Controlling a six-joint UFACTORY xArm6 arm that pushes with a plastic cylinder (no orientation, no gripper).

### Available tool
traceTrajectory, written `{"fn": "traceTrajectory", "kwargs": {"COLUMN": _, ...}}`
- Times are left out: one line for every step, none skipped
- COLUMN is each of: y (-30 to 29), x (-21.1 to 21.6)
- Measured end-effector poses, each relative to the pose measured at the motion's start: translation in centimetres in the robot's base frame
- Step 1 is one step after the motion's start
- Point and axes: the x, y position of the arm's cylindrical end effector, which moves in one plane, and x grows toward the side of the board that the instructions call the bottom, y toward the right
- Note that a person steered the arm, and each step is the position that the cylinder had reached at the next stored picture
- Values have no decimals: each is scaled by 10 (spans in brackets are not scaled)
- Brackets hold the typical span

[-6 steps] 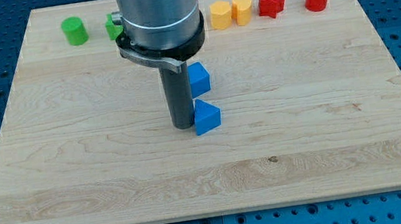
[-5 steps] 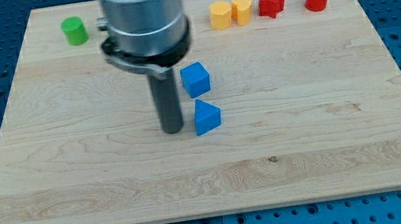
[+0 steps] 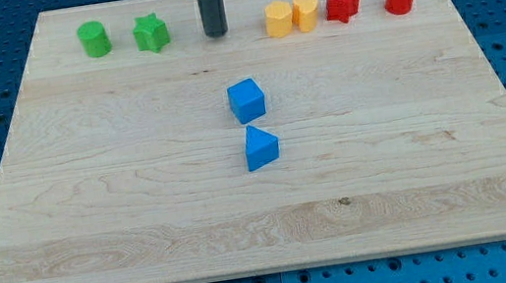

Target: Push the green star beside the blue cube

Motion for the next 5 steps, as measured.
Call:
{"fn": "traceTrajectory", "kwargs": {"y": -14, "x": -49}}
{"fn": "traceTrajectory", "kwargs": {"y": -72, "x": -54}}
{"fn": "traceTrajectory", "kwargs": {"y": -115, "x": -54}}
{"fn": "traceTrajectory", "kwargs": {"y": -117, "x": -41}}
{"fn": "traceTrajectory", "kwargs": {"y": -117, "x": -18}}
